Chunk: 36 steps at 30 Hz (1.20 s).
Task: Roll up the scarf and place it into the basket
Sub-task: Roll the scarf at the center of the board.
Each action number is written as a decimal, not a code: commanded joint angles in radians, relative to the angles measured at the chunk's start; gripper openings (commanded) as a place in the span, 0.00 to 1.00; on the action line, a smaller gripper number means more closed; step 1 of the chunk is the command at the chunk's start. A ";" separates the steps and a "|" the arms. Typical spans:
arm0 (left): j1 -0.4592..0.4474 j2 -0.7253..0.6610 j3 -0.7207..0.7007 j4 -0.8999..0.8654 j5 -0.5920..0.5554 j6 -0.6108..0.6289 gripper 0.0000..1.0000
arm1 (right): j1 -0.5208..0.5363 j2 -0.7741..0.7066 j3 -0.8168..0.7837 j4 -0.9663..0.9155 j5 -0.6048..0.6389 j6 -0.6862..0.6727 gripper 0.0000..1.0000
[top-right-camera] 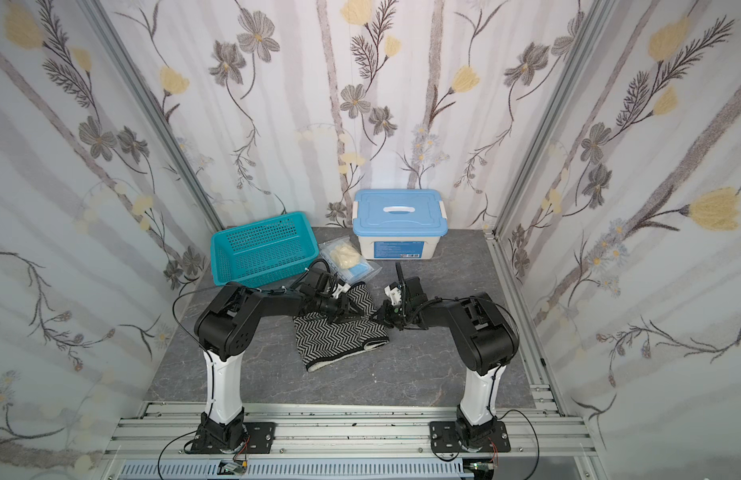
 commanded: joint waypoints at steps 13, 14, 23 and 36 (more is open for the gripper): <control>0.016 -0.178 0.007 -0.167 -0.088 0.014 0.49 | 0.071 -0.188 0.380 -0.852 0.641 -0.471 0.00; 0.017 -0.182 0.002 -0.161 -0.090 0.010 0.48 | 0.094 -0.168 0.405 -0.889 0.693 -0.489 0.00; 0.022 -0.198 -0.094 -0.073 -0.099 -0.039 0.44 | 0.315 -0.083 0.519 -1.010 1.130 -0.405 0.00; 0.038 -0.235 -0.236 0.021 -0.061 -0.063 0.35 | 0.525 -0.101 0.496 -0.912 1.436 -0.284 0.00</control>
